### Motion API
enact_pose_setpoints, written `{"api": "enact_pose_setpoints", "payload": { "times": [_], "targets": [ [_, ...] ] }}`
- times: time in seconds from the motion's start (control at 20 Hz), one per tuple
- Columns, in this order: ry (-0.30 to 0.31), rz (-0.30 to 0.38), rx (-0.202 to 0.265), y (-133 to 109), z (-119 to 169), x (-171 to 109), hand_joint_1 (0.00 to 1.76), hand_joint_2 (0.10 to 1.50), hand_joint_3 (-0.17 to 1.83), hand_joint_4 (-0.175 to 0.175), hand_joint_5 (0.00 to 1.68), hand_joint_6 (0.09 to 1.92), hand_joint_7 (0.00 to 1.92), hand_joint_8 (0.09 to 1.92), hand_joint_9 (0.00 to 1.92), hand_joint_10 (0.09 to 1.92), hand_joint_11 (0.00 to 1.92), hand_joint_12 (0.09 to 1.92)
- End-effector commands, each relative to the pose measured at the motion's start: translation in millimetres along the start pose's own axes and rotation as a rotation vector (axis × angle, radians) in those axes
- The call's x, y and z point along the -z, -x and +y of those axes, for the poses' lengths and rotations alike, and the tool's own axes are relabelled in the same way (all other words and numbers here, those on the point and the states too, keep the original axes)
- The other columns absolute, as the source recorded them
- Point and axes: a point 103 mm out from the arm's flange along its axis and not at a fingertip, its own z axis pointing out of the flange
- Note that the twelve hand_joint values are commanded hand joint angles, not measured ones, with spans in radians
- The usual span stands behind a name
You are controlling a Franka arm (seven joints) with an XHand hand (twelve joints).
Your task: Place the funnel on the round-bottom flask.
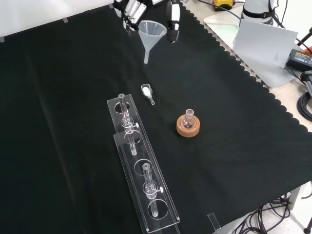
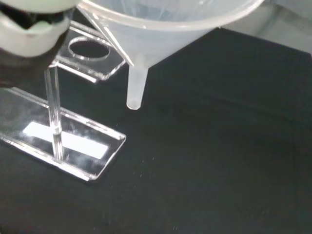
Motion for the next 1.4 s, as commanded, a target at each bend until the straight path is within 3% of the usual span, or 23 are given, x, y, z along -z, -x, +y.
{"api": "enact_pose_setpoints", "payload": {
  "times": [0.05, 0.65, 1.4],
  "targets": [
    [-0.023, 0.009, 0.025, -21, -11, -10, 0.89, 0.52, 0.50, -0.017, 0.62, 0.63, 0.98, 0.51, 0.84, 0.46, 0.09, 1.53],
    [-0.065, 0.035, 0.071, -57, -10, -30, 0.89, 0.52, 0.51, -0.017, 0.63, 0.64, 0.99, 0.51, 0.84, 0.46, 0.09, 1.53],
    [-0.117, 0.092, 0.045, -82, -17, -58, 0.89, 0.51, 0.53, -0.015, 0.64, 0.65, 1.00, 0.51, 0.85, 0.46, 0.09, 1.53]
  ]
}}
